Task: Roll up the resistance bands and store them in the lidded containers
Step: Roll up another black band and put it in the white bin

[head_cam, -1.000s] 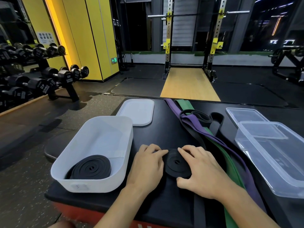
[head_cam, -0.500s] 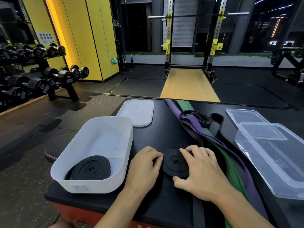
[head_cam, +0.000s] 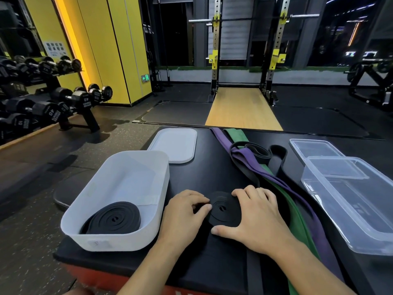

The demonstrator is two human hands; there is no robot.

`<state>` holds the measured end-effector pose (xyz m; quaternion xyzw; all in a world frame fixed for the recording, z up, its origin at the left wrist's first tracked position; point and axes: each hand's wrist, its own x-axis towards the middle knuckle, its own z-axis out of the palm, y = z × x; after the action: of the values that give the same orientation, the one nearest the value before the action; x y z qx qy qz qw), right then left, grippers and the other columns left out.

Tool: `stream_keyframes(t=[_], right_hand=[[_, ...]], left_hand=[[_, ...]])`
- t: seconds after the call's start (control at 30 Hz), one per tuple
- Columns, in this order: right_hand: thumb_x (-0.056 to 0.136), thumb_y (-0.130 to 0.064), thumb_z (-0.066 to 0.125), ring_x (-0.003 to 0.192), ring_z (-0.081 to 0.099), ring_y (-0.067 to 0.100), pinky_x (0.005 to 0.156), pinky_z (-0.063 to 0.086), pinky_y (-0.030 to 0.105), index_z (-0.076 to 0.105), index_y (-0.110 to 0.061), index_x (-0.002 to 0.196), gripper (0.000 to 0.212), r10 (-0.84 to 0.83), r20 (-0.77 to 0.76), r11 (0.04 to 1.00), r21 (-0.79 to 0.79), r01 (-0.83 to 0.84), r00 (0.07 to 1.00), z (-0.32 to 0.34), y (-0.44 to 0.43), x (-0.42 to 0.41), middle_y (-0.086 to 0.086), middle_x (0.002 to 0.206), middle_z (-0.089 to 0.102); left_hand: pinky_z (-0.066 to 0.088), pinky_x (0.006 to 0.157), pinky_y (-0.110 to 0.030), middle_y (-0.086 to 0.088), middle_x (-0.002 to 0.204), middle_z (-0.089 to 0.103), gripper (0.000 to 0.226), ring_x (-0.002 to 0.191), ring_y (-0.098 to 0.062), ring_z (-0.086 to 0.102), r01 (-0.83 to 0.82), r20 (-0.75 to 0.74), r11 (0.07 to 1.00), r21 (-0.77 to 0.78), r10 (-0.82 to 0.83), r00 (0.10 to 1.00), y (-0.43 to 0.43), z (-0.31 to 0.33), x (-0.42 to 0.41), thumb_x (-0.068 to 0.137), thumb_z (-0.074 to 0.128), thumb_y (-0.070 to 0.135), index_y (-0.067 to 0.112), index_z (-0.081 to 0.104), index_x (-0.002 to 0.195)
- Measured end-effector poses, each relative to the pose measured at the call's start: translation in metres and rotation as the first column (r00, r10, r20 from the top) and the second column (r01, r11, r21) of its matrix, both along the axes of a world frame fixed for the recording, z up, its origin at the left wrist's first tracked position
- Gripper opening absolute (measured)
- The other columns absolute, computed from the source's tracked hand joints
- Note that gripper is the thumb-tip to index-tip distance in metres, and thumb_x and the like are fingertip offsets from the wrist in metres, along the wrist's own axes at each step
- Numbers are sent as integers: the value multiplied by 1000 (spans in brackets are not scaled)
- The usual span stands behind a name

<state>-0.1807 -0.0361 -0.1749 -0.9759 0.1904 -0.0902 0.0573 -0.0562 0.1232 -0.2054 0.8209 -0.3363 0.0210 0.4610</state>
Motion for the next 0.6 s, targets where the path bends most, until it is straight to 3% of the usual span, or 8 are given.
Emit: stream_keyframes(t=[0.23, 0.33, 0.47, 0.6], right_hand=[[61, -76, 40, 122, 23, 6, 122, 5, 28, 30, -42, 156, 101, 115, -15, 969, 220, -109, 993, -2, -15, -9, -21, 116, 27], [58, -75, 43, 119, 19, 4, 121, 5, 27, 30, -43, 156, 103, 91, -16, 961, 262, -84, 996, -1, -14, -6, -21, 115, 29], [60, -78, 44, 130, 26, 8, 124, 6, 33, 26, -37, 159, 109, 72, -39, 977, 204, -62, 997, -2, -13, -5, -20, 115, 29], [52, -81, 49, 117, 28, 0, 122, 12, 33, 33, -35, 156, 115, 71, -66, 948, 314, -47, 995, 3, -16, 0, -23, 115, 33]], left_hand=[[55, 93, -32, 23, 103, 70, 12, 103, -3, 64, -33, 62, 998, 51, 30, 998, -1, -1, -1, 95, 72, 30, 35, 82, 99], [53, 93, -30, 23, 99, 69, 11, 99, -1, 62, -42, 91, 997, 67, 36, 995, 0, 4, -3, 93, 72, 41, 36, 80, 98], [41, 85, -17, 24, 105, 61, 44, 101, -3, 50, -12, 136, 980, 200, -16, 991, 2, 14, -12, 79, 70, 70, 36, 69, 107], [37, 84, -15, 25, 109, 57, 49, 104, -5, 46, 0, 99, 974, 228, -24, 995, 1, 16, -14, 79, 72, 70, 35, 65, 113]])
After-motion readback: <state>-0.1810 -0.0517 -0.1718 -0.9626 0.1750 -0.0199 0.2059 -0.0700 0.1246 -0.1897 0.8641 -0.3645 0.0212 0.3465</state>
